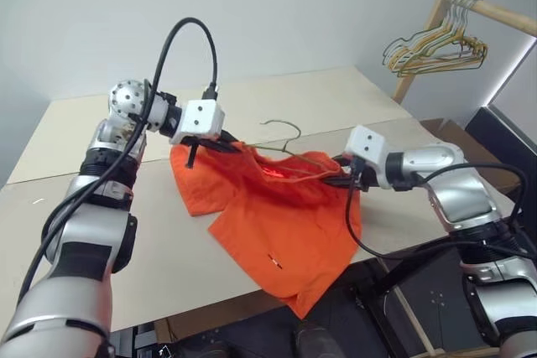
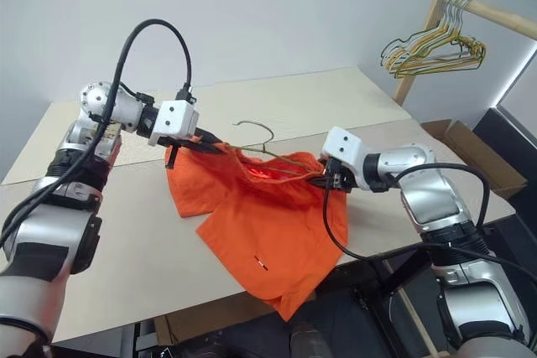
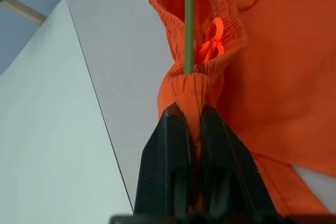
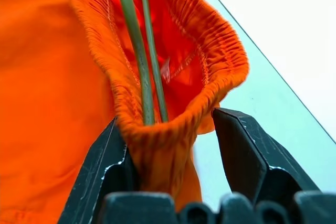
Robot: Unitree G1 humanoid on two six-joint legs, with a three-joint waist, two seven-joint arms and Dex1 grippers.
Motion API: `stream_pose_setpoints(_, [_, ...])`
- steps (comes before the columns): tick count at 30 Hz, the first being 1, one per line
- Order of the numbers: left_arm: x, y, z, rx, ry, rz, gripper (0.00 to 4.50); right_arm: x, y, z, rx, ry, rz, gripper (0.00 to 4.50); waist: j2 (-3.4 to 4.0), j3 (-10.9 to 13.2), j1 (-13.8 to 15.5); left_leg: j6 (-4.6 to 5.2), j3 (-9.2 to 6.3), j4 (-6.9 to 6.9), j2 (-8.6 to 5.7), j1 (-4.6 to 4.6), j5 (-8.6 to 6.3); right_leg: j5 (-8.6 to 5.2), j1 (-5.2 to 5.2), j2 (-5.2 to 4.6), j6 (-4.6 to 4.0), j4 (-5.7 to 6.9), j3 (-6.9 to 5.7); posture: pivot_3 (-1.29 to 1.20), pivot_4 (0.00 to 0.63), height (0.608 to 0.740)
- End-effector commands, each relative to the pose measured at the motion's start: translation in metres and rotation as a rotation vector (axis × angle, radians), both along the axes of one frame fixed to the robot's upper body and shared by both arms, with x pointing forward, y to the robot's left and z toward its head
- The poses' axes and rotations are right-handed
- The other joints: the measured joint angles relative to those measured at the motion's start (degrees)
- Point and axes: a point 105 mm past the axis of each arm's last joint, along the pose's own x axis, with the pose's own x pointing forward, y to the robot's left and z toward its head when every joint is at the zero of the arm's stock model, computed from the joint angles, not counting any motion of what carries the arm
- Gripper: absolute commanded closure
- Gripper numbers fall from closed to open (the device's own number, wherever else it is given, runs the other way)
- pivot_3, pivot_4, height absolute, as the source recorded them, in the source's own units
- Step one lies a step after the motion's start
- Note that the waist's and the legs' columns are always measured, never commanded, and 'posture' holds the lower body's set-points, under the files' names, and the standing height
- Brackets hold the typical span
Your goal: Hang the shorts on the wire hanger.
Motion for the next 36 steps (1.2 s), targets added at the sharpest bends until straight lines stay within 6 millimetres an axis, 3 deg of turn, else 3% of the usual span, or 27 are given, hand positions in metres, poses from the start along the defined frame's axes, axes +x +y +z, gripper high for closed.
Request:
stream_pose_setpoints(1, [0.004, -0.001, 0.008, 0.023, -0.065, 0.012, 4.5, -0.005, -0.001, 0.016, 0.004, -0.066, 0.022, 2.06, 0.0, 0.0, 0.0, 0.0, 0.0, 0.0, 0.0, 0.0, 0.0, 0.0, 0.0, -0.01, 0.0, 0.0, 0.0, -0.18, 0.0, 0.74])
stream_pose_setpoints(10, [-0.004, -0.019, 0.018, -0.054, -0.055, -0.069, 4.5, -0.013, 0.01, 0.01, 0.009, -0.035, 0.074, 2.06, 0.0, 0.0, 0.0, 0.0, 0.0, 0.0, 0.0, -0.01, 0.0, 0.0, 0.0, -0.01, 0.01, 0.0, 0.0, -0.19, 0.0, 0.74])
stream_pose_setpoints(18, [-0.007, -0.017, 0.018, -0.061, -0.04, -0.076, 4.5, -0.008, 0.014, 0.008, 0.046, -0.005, 0.045, 2.06, 0.0, 0.0, -0.2, 0.01, 0.0, 0.0, 0.0, 0.01, -0.01, 0.0, 0.0, 0.01, 0.01, 0.0, 0.01, -0.18, 0.0, 0.74])
stream_pose_setpoints(21, [-0.007, -0.016, 0.016, -0.054, -0.043, -0.07, 4.5, -0.007, 0.015, 0.013, 0.071, 0.007, 0.034, 2.65, 0.0, 0.0, -0.1, 0.01, 0.0, 0.0, 0.0, 0.01, -0.01, 0.0, 0.0, 0.0, 0.01, 0.0, 0.01, -0.18, 0.0, 0.74])
stream_pose_setpoints(26, [-0.004, -0.014, 0.015, -0.047, -0.051, -0.052, 4.5, -0.009, 0.015, 0.018, 0.082, -0.007, 0.037, 4.38, 0.0, 0.0, -0.1, 0.01, 0.0, 0.0, -0.01, 0.0, -0.01, 0.01, 0.01, -0.02, 0.02, 0.0, 0.01, -0.19, 0.0, 0.74])
stream_pose_setpoints(30, [0.0, -0.015, 0.017, -0.074, -0.063, -0.027, 4.5, -0.009, 0.012, 0.016, 0.071, -0.014, 0.023, 4.49, 0.0, 0.0, -0.1, 0.01, 0.0, 0.0, 0.0, 0.01, -0.01, 0.01, 0.0, -0.01, 0.02, 0.0, 0.0, -0.19, 0.0, 0.74])
stream_pose_setpoints(36, [0.007, -0.007, 0.021, -0.129, -0.057, 0.034, 2.66, -0.009, 0.004, 0.02, 0.089, -0.013, -0.023, 4.5, 0.0, 0.0, -0.1, 0.01, 0.0, 0.0, -0.01, 0.0, -0.01, 0.01, 0.0, -0.02, 0.02, 0.0, 0.0, -0.19, 0.0, 0.74])
